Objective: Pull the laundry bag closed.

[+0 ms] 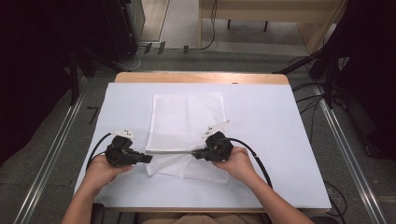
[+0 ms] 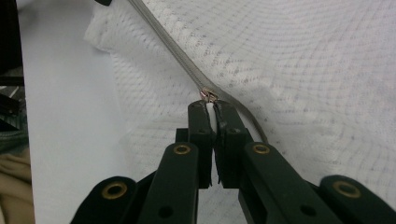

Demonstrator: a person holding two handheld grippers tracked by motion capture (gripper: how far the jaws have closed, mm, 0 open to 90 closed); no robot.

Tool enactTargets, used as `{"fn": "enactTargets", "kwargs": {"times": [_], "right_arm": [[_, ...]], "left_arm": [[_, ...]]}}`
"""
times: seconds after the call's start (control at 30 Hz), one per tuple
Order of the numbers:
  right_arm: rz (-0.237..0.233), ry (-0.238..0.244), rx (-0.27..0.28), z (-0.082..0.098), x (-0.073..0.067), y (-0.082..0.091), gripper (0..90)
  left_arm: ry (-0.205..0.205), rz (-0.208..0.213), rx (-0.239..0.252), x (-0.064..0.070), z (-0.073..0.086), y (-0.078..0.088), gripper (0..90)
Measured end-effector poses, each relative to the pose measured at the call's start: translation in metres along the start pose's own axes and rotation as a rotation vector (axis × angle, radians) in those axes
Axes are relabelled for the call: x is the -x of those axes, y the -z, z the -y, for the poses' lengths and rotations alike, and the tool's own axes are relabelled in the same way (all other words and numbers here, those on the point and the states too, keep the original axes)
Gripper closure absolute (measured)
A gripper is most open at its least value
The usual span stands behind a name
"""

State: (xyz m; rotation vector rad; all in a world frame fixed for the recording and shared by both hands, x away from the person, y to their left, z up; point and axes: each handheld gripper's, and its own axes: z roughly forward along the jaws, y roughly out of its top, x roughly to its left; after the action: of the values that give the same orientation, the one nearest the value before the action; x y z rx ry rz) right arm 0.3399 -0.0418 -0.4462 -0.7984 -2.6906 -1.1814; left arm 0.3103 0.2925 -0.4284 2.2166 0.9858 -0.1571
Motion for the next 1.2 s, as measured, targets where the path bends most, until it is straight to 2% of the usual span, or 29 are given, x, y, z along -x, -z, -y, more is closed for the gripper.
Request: {"fn": "enactTargets", "kwargs": {"times": [0.57,0.83,0.97,1.2], "right_arm": [[0.015,-0.034,0.003,0.011,0.006,0.014,88.4],[0.027,-0.032,0.008,0.016,0.008,0.018,88.4],[0.014,-0.035,0.004,0.016,0.008,0.02,88.4],[0.034,-0.042,-0.006,0.021,0.011,0.026,88.4]], "left_arm": [[0.005,0.005,-0.002,-0.001,0.002,0.0,88.5],[0.011,0.012,-0.003,0.0,0.002,0.0,88.5],[-0.001,-0.003,0.002,0.001,0.002,-0.001,88.4],[0.007,0.002,-0.004,0.0,0.003,0.0,88.4]]}}
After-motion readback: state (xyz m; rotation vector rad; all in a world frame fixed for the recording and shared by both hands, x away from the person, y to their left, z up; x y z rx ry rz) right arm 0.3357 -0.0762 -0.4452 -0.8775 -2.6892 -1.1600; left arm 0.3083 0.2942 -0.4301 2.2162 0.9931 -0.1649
